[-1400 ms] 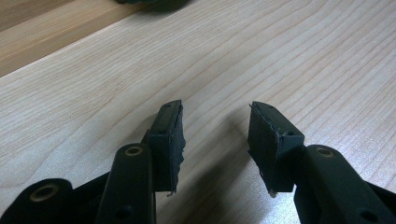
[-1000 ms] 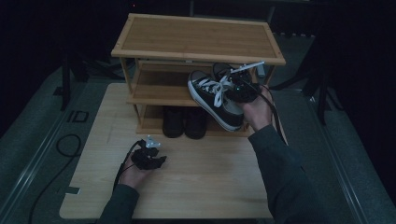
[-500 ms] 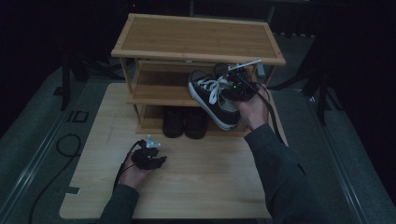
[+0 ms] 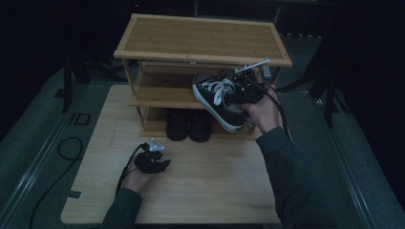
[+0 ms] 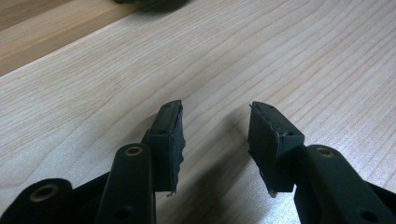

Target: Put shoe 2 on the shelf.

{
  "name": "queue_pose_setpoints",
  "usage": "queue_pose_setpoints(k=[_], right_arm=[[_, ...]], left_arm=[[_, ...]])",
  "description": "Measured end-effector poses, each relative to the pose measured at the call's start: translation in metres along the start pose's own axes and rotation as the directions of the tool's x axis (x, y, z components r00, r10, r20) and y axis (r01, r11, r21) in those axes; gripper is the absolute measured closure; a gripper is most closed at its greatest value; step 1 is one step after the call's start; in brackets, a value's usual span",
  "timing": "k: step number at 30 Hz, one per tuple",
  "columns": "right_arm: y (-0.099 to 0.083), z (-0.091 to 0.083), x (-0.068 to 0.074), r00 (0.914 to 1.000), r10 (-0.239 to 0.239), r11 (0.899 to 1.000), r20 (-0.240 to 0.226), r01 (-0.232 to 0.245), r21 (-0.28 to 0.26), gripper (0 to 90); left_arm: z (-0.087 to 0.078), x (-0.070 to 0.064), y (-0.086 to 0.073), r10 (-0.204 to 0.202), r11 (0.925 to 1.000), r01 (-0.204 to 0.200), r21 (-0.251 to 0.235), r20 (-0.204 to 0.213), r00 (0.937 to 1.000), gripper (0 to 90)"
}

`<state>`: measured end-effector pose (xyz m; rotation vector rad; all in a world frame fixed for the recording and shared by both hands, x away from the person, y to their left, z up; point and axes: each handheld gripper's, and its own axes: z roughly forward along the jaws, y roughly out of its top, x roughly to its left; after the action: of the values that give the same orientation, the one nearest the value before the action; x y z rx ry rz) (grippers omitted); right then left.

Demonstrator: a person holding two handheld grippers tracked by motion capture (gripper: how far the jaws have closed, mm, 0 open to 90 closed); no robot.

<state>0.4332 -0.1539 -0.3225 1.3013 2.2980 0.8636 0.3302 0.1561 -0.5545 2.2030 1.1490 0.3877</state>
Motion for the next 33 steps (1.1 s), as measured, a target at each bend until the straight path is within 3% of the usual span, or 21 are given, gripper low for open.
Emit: queue_pose_setpoints(k=[2,15,22,25,30,33], right_arm=[[-0.001,0.000,-0.003,0.9997,-0.024,1.000,-0.007,0.024,-0.015,52.8],[-0.004,-0.003,-0.006,0.9993,-0.025,1.000,-0.029,0.024,-0.017,50.0],[-0.009,-0.009,-0.007,0.9999,-0.009,0.995,-0.014,0.007,-0.098,51.6],[-0.009,-0.014,-0.006,0.9992,-0.038,0.992,0.010,0.039,-0.122,51.5],[-0.009,-0.019,-0.009,0.9973,-0.073,0.989,0.012,0.074,-0.130,53.6],[-0.010,-0.021,-0.010,0.9912,-0.130,0.983,0.026,0.132,-0.127,60.8]], left_arm=[[0.000,0.000,0.000,-0.001,1.0000,0.001,-0.001,0.000,1.0000,55.3],[0.000,0.000,0.000,-0.002,1.0000,0.002,-0.001,0.001,1.0000,55.1],[0.000,0.000,0.000,0.000,1.0000,0.000,0.001,0.000,1.0000,55.1],[0.000,0.000,0.000,0.000,1.0000,0.000,0.001,-0.001,1.0000,55.1],[0.000,-0.001,0.000,-0.001,1.0000,0.001,0.001,-0.001,1.0000,55.0],[0.000,0.000,0.000,-0.001,1.0000,0.001,0.001,0.000,1.0000,55.0]])
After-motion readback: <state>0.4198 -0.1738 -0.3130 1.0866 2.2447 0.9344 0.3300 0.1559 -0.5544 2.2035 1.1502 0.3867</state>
